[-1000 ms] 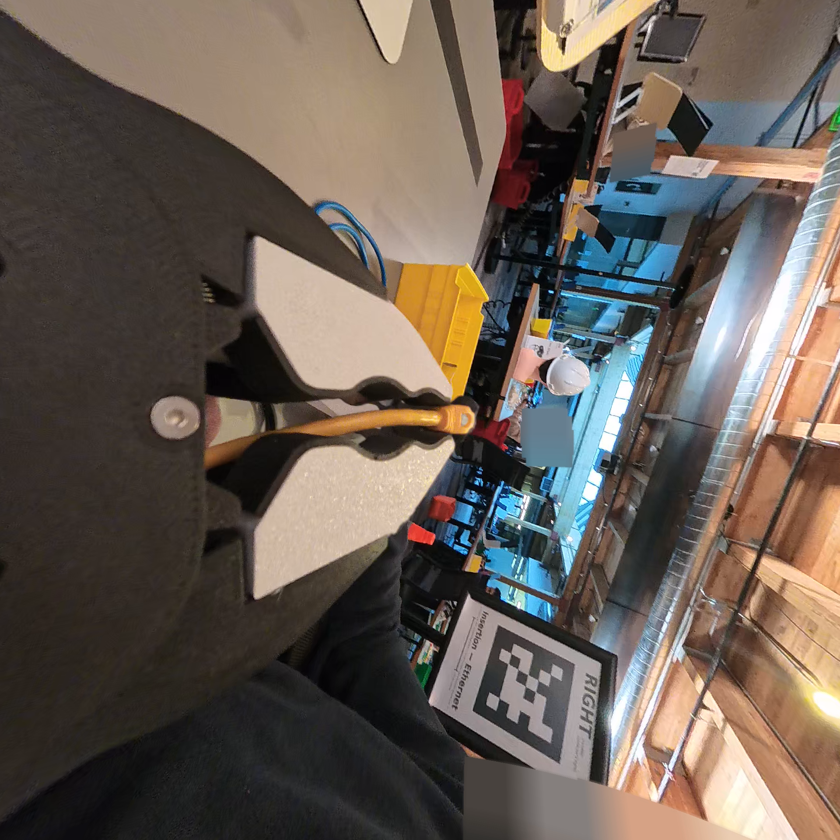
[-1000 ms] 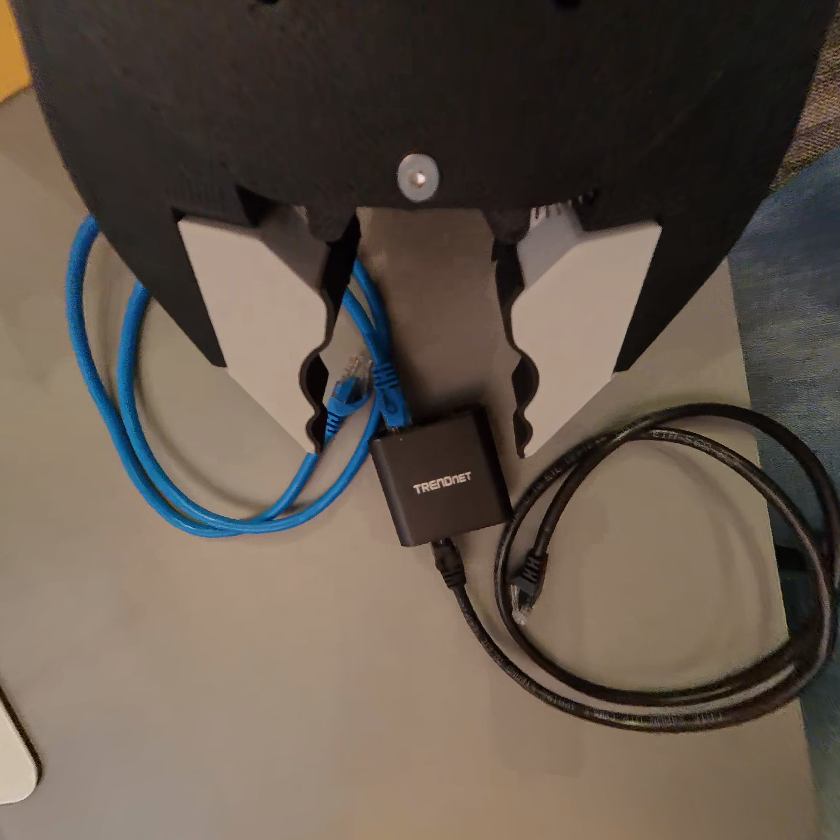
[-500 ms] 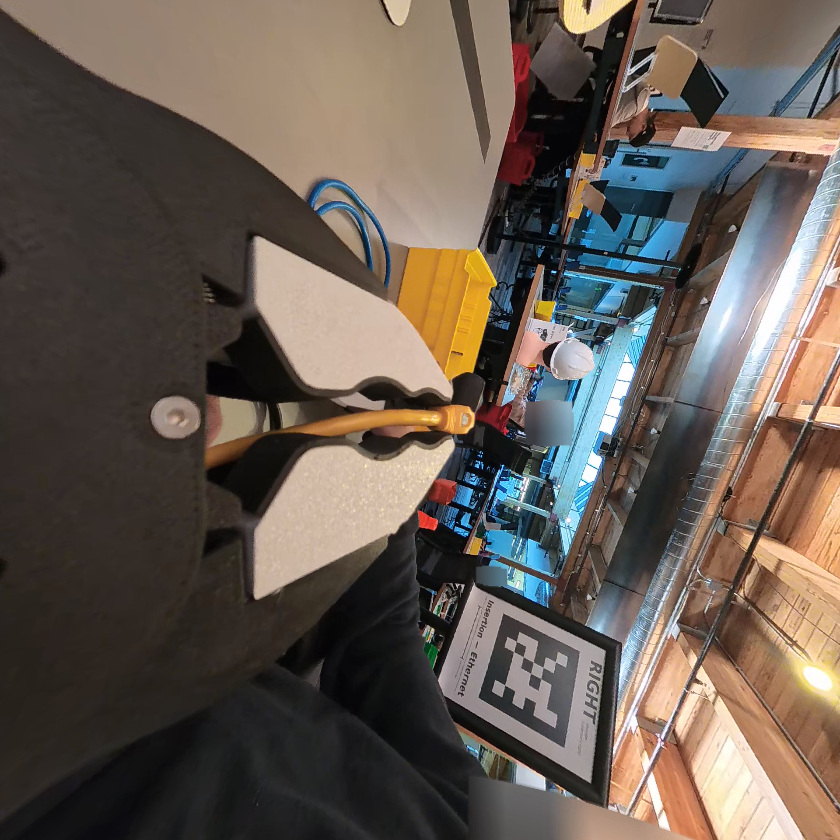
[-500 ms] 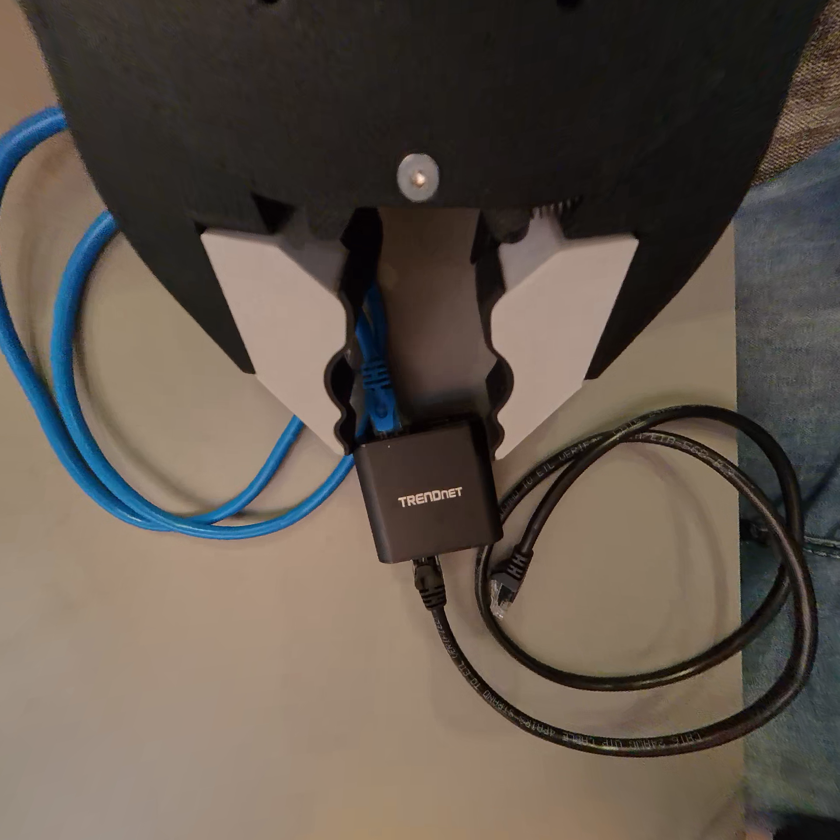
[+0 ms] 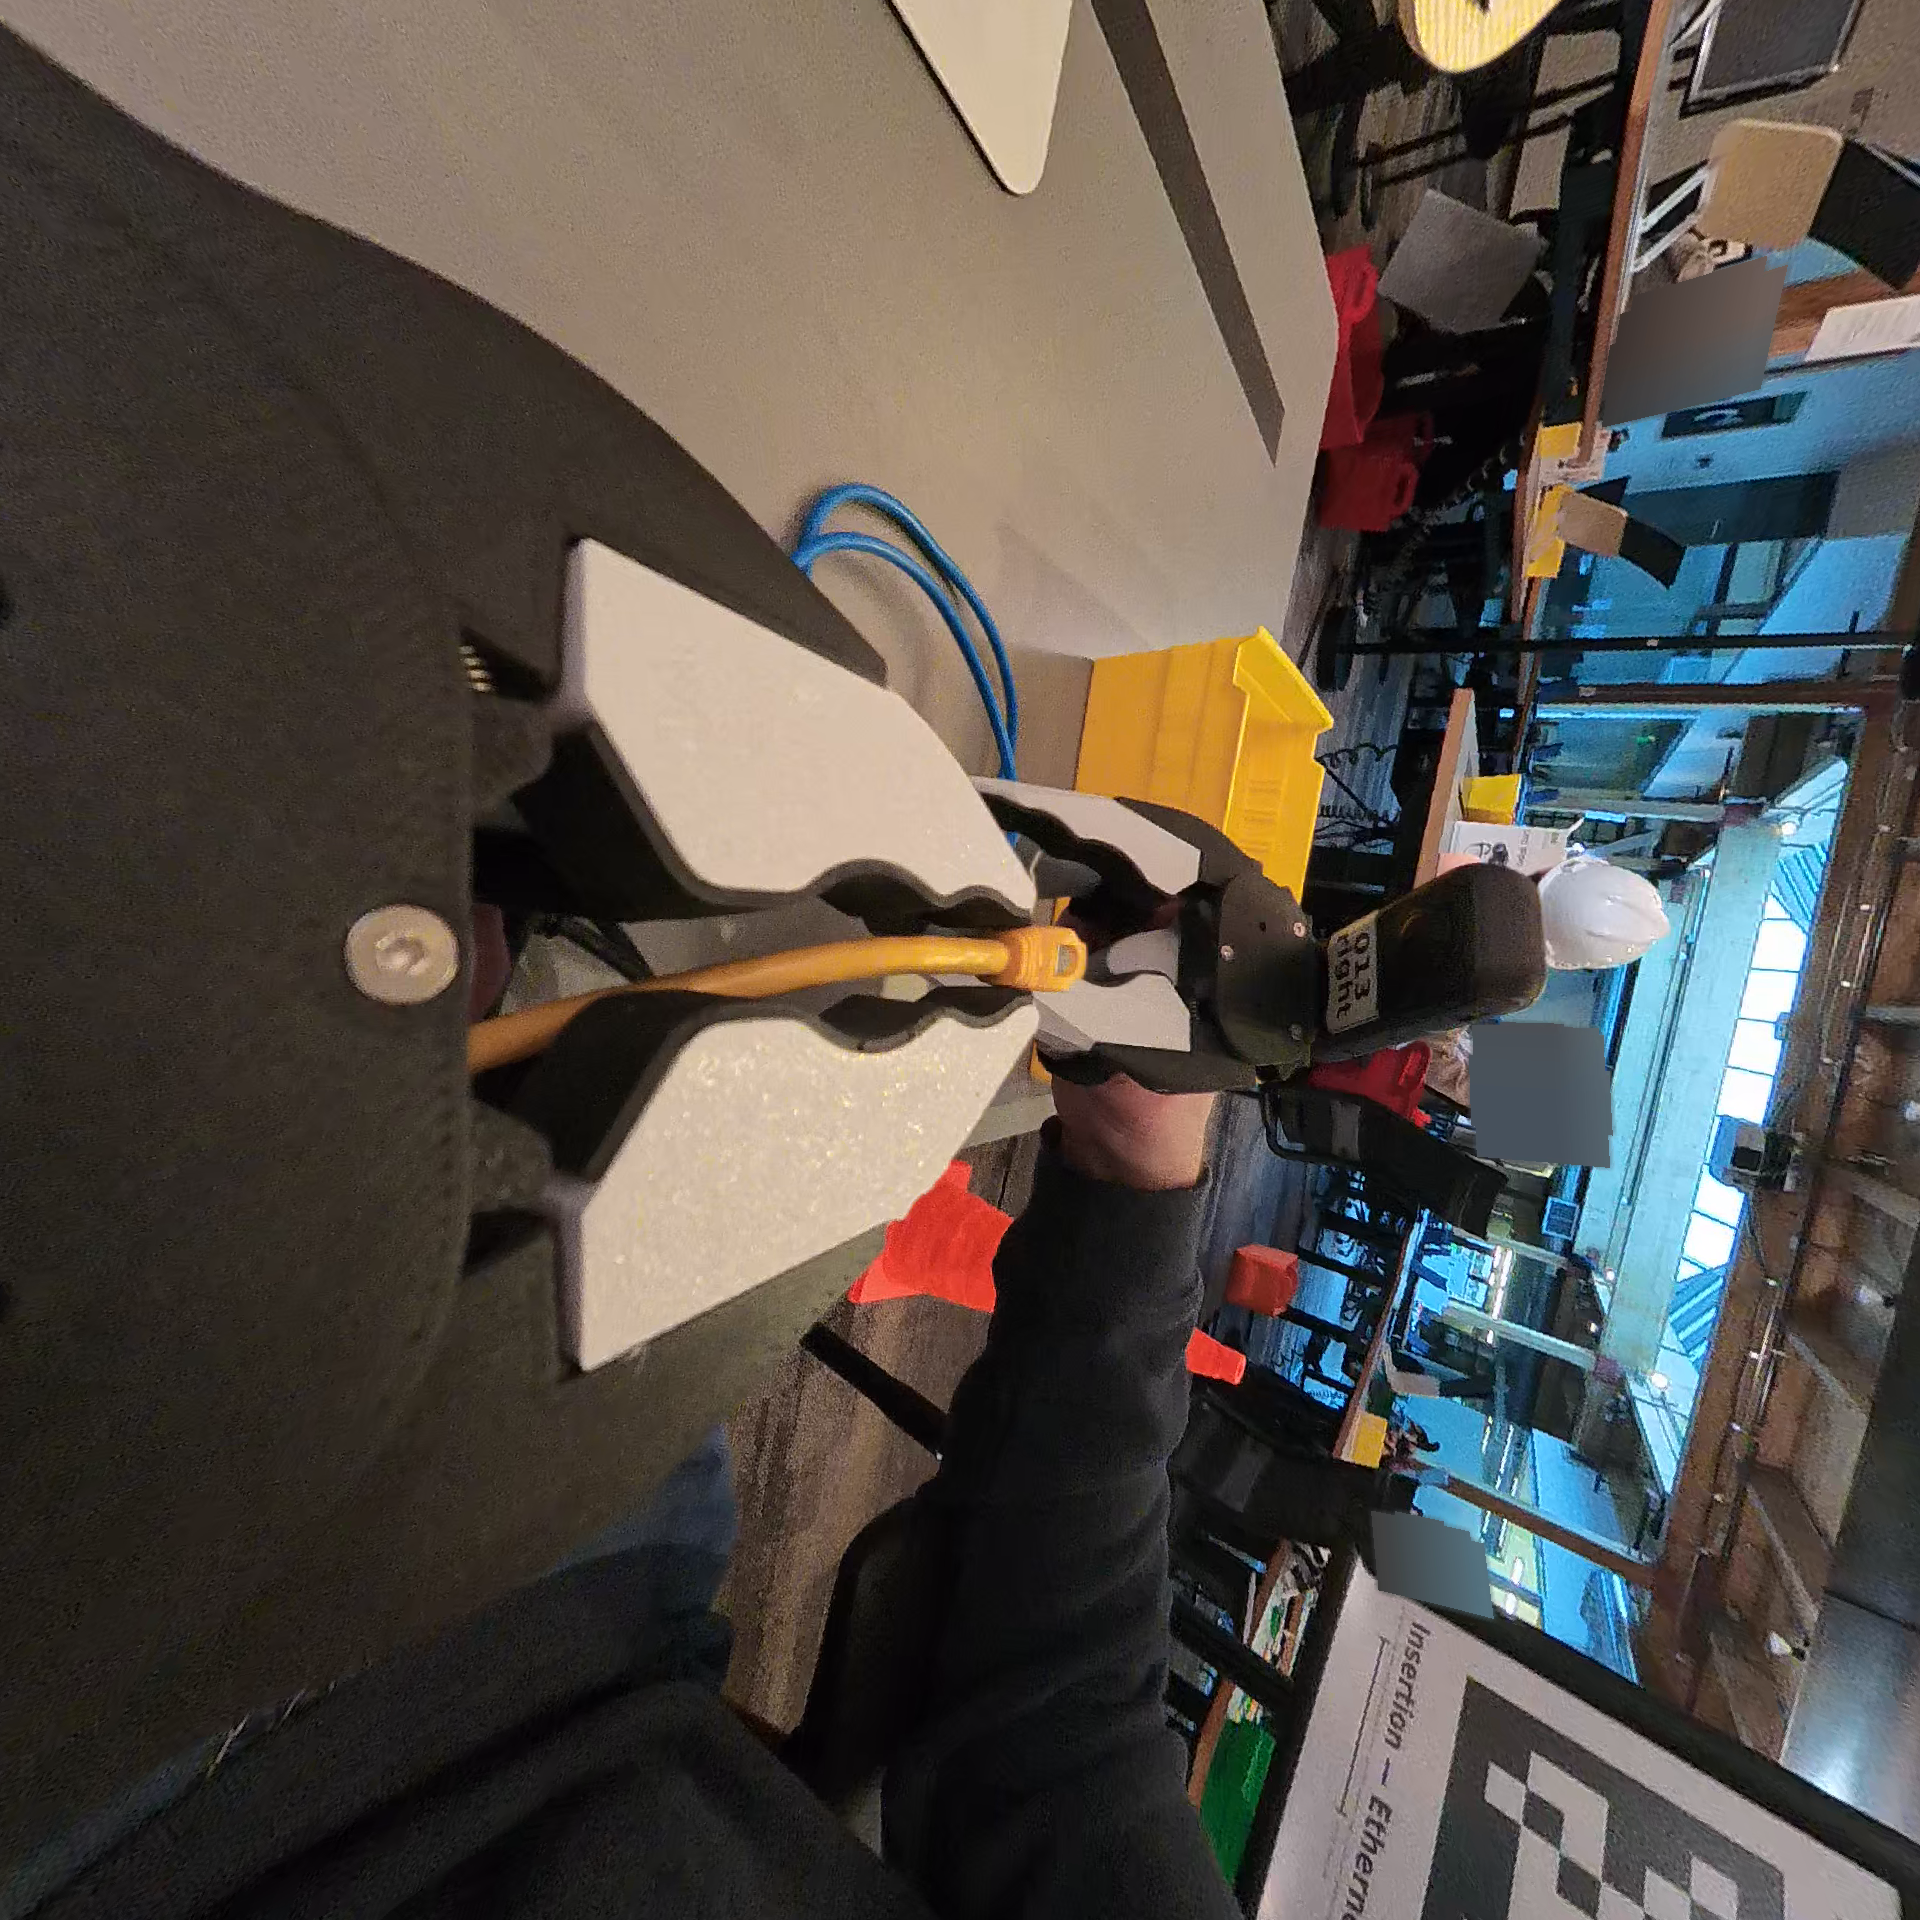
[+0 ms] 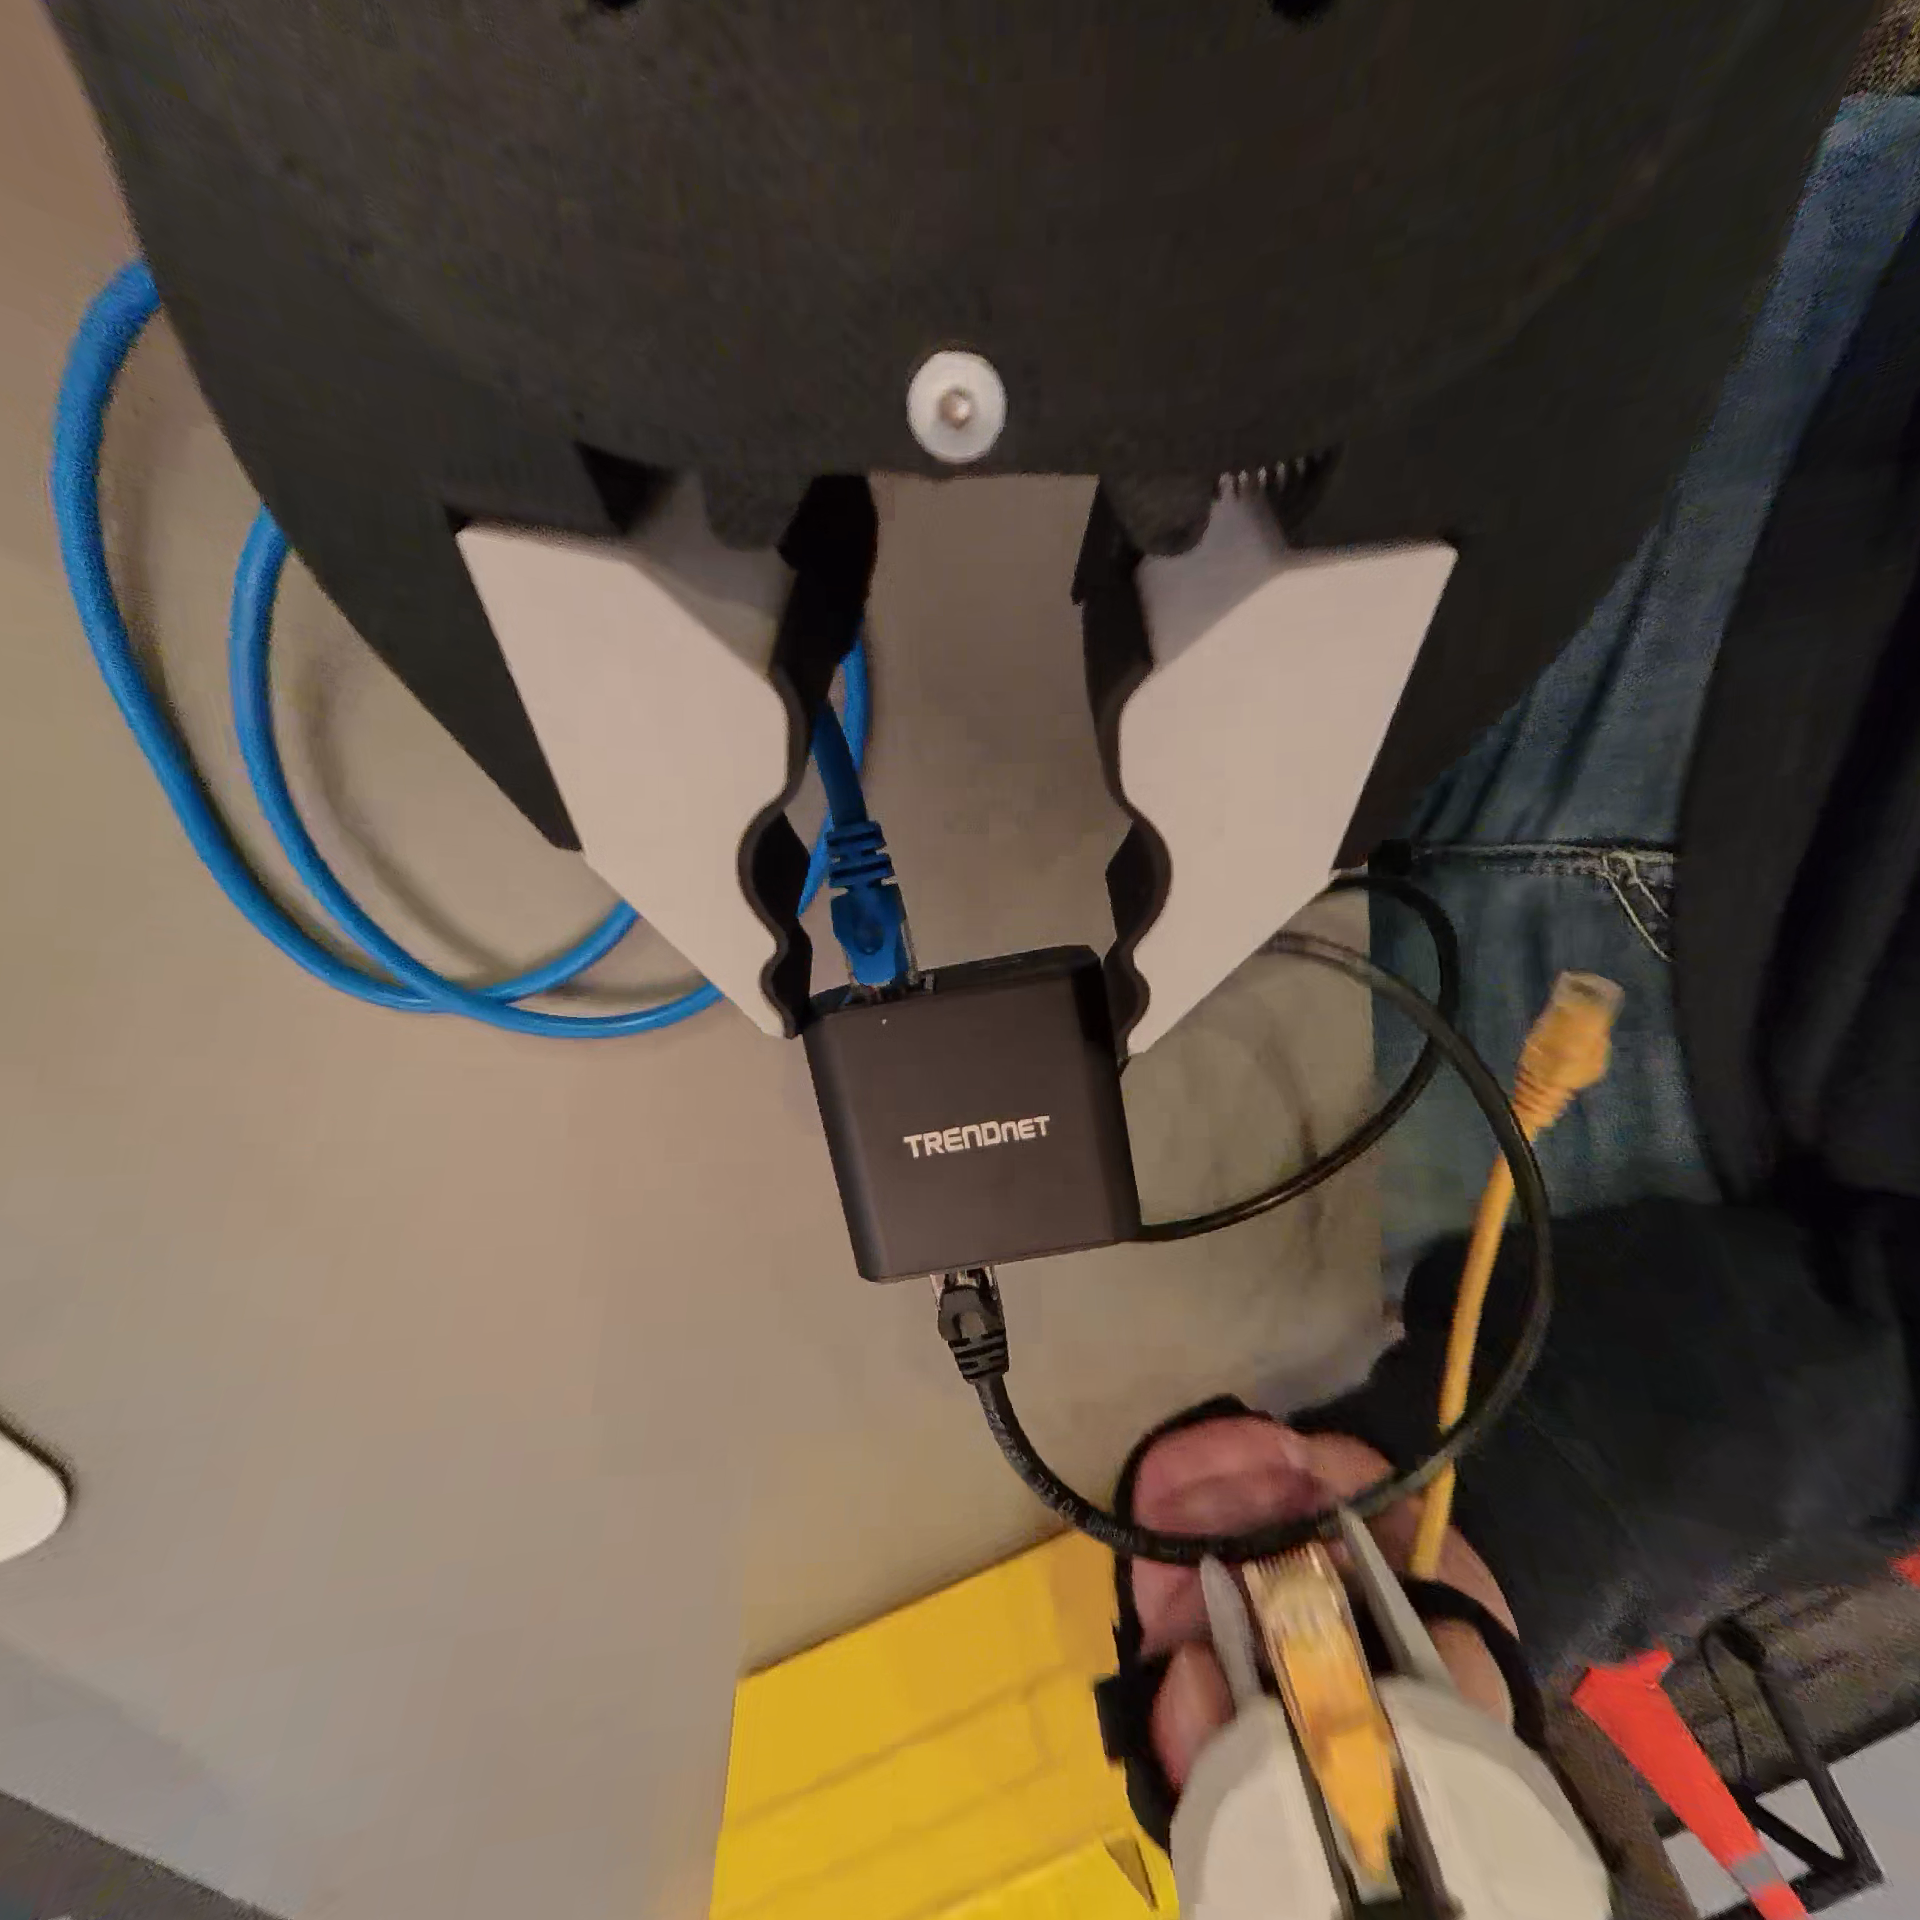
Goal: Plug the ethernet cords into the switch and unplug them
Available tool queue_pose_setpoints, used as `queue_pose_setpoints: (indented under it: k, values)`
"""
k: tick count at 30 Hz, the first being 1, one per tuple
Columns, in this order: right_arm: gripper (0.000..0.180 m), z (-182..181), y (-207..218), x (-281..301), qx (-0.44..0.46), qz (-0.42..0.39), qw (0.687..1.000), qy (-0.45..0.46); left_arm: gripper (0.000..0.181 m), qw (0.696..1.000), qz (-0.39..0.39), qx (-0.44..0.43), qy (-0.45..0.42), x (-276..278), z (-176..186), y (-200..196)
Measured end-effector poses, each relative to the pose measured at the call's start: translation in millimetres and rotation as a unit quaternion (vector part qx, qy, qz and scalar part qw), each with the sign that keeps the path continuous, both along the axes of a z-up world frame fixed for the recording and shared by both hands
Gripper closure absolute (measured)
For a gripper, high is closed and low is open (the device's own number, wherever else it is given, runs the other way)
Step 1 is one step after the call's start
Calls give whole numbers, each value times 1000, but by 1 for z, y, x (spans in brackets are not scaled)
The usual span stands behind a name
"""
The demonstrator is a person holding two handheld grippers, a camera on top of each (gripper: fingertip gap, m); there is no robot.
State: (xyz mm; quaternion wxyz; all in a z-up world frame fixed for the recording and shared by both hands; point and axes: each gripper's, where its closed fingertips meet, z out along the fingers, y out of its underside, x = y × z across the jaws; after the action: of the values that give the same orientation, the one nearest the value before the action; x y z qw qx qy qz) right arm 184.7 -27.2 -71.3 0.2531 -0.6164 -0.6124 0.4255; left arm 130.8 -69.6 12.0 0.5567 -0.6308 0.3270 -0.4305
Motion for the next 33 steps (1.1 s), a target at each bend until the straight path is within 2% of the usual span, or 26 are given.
queue_pose_setpoints:
  k: [10,22,33]
  values:
    - [124,29,-9,-9,-30,-13,998,53,170,999,34,4,34,0,-2,5]
    - [123,48,-8,-12,-18,-28,994,101,170,997,64,-2,37,3,-4,14]
    - [124,52,-9,-10,11,-29,994,103,170,998,43,-6,40,8,-6,11]
